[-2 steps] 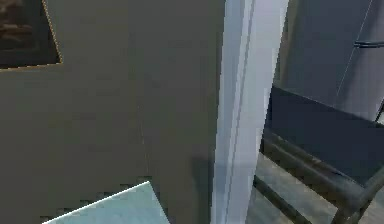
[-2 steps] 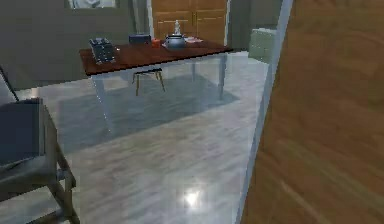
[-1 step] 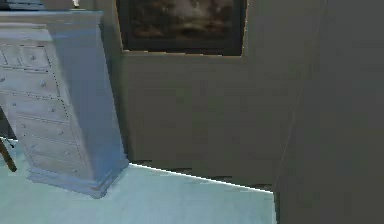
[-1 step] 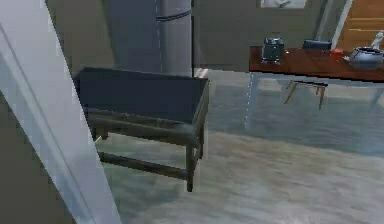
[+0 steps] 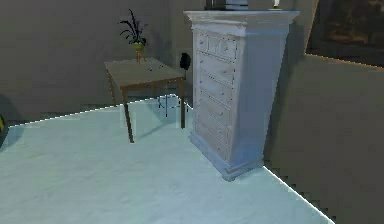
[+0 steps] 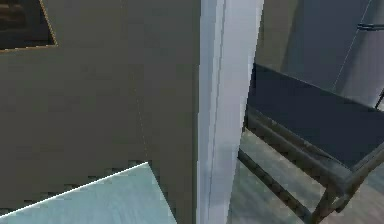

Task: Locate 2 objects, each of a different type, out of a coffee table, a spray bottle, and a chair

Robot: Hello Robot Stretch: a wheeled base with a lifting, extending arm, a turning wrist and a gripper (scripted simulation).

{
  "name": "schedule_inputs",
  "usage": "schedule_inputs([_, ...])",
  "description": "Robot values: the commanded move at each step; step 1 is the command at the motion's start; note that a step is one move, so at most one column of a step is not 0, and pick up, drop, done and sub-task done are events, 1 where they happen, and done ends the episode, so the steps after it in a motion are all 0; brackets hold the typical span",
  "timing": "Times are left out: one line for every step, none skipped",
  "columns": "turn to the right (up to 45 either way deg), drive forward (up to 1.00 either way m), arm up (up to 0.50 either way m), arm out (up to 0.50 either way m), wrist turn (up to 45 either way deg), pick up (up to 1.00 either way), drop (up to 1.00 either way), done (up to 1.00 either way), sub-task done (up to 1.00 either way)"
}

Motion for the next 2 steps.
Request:
schedule_inputs([-9.0, 0.00, 0.00, 0.00, 0.0, 0.00, 0.00, 0.00, 0.00])
schedule_inputs([0.0, 0.35, 0.00, 0.00, 0.0, 0.00, 0.00, 0.00, 0.00])
